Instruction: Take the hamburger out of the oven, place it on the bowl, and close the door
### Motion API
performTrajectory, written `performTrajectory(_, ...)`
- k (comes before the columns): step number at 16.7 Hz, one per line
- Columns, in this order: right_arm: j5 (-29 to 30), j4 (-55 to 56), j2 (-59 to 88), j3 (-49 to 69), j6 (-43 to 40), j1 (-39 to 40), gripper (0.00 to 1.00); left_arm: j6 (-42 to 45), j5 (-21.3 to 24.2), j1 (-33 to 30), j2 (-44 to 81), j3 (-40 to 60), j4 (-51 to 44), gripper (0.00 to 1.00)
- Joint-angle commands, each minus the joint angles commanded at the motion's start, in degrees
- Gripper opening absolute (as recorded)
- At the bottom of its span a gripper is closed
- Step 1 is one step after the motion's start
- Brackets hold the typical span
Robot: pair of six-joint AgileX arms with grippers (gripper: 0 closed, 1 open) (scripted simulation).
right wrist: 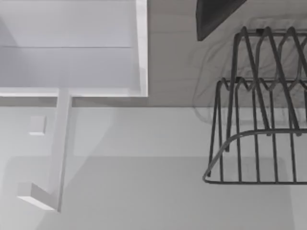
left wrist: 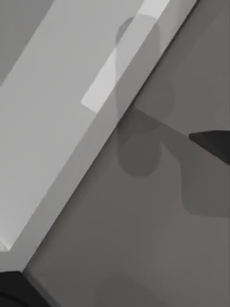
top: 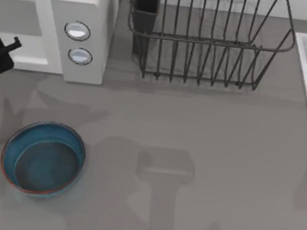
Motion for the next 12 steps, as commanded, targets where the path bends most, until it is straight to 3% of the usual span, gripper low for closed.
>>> performTrajectory(7, 0.0, 0.0, 0.0, 0.0, 0.0, 0.0, 1.0, -52.2, -15.7, -18.8, 15.7, 24.2, -47.1, 0.0)
performTrajectory(12, 0.0, 0.0, 0.0, 0.0, 0.0, 0.0, 1.0, -89.6, -22.8, -29.4, 27.6, 37.9, -80.1, 0.0)
